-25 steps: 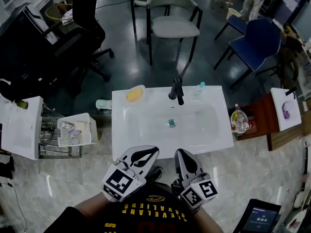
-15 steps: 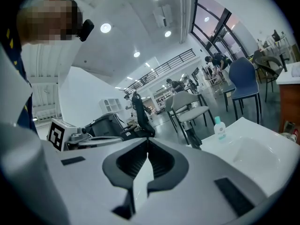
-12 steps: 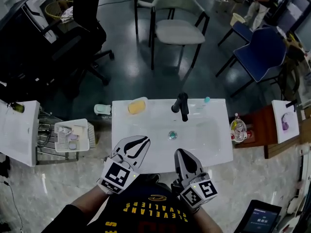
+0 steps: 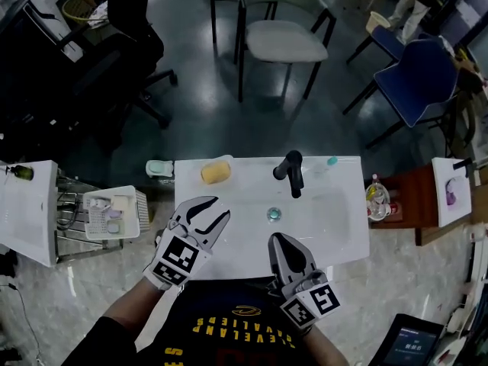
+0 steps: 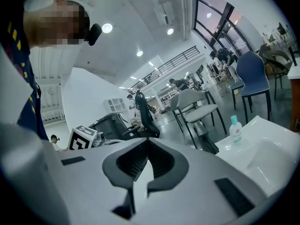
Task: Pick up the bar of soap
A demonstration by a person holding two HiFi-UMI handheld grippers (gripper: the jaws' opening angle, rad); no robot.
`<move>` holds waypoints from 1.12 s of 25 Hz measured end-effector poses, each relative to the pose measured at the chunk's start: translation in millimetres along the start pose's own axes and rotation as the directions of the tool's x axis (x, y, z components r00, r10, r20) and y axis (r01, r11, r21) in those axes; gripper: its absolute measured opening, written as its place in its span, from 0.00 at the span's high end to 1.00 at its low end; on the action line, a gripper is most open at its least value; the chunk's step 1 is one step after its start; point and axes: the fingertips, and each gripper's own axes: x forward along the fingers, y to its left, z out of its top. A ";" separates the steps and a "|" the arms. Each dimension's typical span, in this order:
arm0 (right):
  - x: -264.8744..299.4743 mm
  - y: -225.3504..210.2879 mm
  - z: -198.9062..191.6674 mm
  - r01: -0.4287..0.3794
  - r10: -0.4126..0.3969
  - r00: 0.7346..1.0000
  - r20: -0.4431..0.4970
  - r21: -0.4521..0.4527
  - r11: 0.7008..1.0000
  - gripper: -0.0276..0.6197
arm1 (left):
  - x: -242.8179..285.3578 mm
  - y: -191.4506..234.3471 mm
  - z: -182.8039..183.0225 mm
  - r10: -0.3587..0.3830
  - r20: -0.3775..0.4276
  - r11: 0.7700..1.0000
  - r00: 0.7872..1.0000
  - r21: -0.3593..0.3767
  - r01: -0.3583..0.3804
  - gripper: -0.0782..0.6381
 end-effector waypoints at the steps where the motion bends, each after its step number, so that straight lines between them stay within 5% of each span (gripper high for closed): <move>1: 0.7 -2.5 -0.5 -0.002 0.002 1.000 -0.007 0.000 1.000 0.93 | 2.0 3.3 -2.3 0.007 -0.012 1.000 1.000 -0.001 -0.007 0.70; 14: 12.8 -37.0 -4.4 -0.059 0.064 0.994 -0.088 0.066 0.996 0.93 | 33.1 57.7 -29.0 0.147 -0.130 0.989 0.981 0.051 -0.141 0.66; 28: 21.8 -49.4 -10.6 -0.059 0.070 0.990 -0.125 0.089 0.994 0.93 | 77.8 87.4 -76.2 0.053 -0.320 0.983 0.946 0.181 0.006 0.62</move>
